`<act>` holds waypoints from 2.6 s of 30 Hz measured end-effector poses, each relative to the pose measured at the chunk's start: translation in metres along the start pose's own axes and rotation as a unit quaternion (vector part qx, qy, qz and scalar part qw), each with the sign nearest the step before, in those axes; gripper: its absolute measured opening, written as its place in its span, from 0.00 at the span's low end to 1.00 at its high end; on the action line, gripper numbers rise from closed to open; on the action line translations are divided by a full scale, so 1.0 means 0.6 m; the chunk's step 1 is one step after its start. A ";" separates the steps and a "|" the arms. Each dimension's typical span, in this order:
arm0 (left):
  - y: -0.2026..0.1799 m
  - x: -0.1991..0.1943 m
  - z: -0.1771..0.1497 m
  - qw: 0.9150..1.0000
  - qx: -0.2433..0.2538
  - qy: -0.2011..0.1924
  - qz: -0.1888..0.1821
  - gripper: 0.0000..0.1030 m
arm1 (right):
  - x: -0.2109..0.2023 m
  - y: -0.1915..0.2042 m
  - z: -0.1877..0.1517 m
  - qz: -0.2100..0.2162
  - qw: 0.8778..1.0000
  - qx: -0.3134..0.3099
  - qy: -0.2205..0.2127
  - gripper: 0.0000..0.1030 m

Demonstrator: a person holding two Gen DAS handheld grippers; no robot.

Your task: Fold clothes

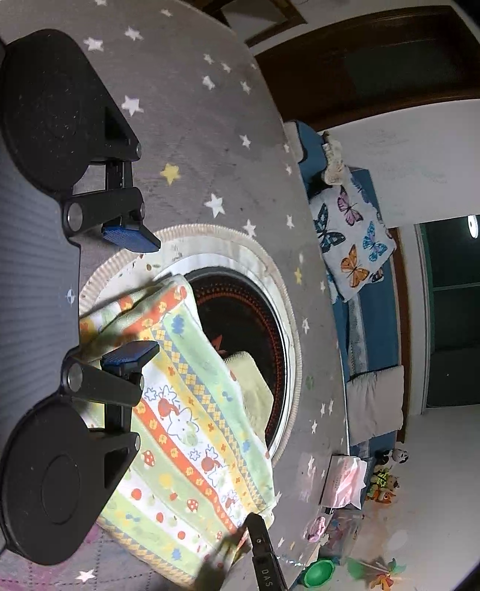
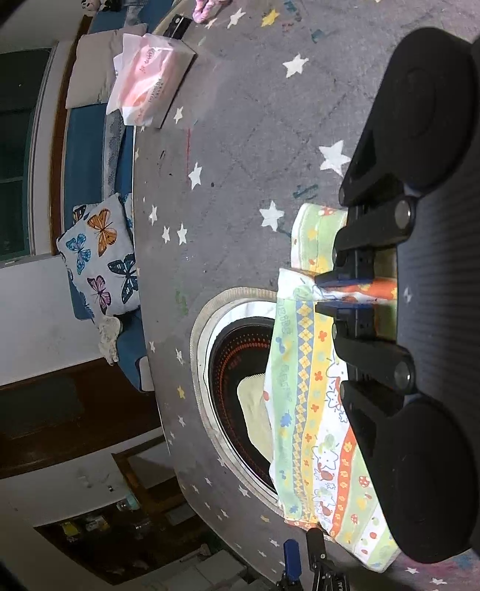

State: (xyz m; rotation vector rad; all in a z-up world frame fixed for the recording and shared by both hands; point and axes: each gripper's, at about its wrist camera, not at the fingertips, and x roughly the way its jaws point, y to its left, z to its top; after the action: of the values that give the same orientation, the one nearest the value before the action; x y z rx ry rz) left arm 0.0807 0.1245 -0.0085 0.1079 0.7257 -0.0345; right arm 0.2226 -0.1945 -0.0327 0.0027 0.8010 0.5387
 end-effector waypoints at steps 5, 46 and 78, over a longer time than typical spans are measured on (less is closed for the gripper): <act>0.001 0.030 0.007 1.000 -0.013 0.013 -0.011 0.25 | 0.007 -0.005 0.003 -0.001 1.000 0.016 -0.005 0.14; -0.106 0.114 0.107 0.996 0.055 0.015 -0.074 0.16 | 0.070 0.082 0.041 0.038 0.998 -0.054 0.003 0.13; -0.143 0.083 0.092 0.996 0.068 -0.008 -0.060 0.16 | -0.058 0.202 -0.077 0.126 0.975 -0.179 0.031 0.26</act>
State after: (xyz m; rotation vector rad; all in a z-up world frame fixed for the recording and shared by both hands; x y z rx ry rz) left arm 0.1485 0.0336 -0.0080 0.1941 0.7124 -0.1989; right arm 0.1158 -0.1149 -0.0168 -0.2483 0.7596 0.9232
